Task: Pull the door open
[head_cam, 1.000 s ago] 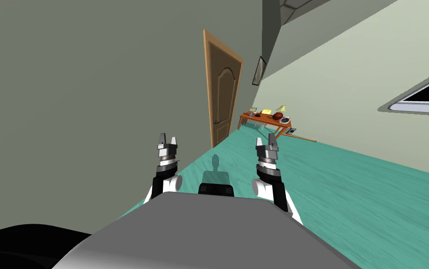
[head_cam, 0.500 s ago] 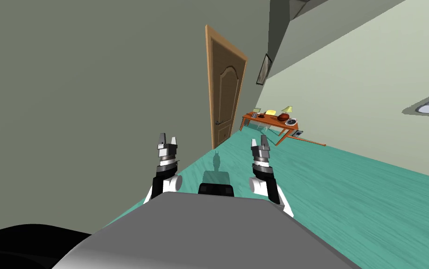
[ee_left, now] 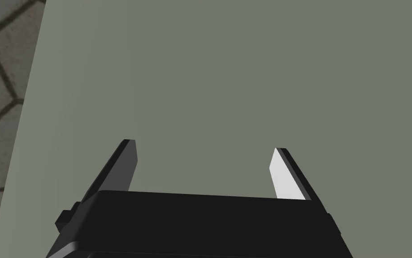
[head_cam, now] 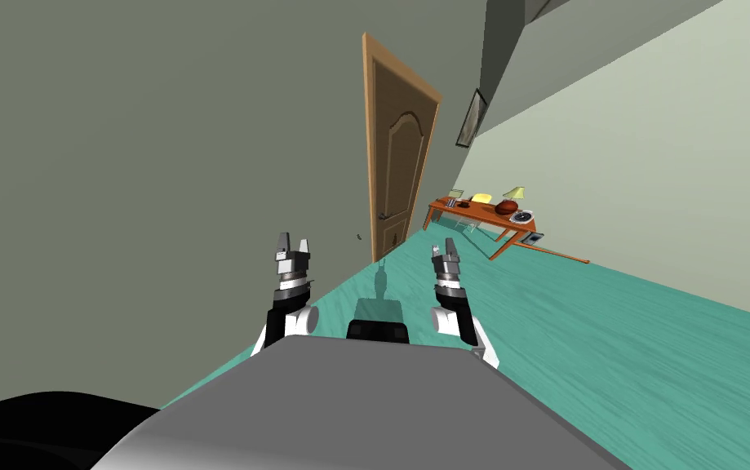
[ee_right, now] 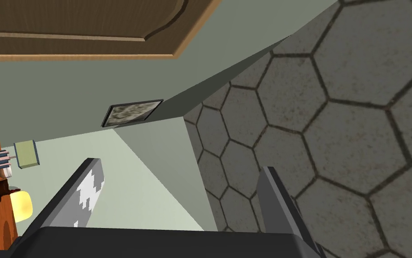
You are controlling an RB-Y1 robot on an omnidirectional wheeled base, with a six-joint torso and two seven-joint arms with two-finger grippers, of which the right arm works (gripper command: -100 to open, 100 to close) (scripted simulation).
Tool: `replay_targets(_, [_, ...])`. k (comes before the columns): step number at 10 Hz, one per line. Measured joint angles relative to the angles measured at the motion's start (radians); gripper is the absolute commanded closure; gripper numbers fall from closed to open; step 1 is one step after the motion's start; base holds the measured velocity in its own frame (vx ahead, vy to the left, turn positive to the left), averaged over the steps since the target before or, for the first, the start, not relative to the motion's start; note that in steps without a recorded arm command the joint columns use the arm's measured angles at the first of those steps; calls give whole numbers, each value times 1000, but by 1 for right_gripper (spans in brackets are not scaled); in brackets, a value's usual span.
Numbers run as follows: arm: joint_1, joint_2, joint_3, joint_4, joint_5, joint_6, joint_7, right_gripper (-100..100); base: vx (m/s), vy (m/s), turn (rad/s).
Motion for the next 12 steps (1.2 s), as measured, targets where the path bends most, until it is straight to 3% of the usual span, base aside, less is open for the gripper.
replay_targets(6, [-67,-22,16,128,4,-15,-20,-100,90,-40,78])
replay_targets(12, [-142,-45,33,285,8,-45,-43,-100,93,-47,85])
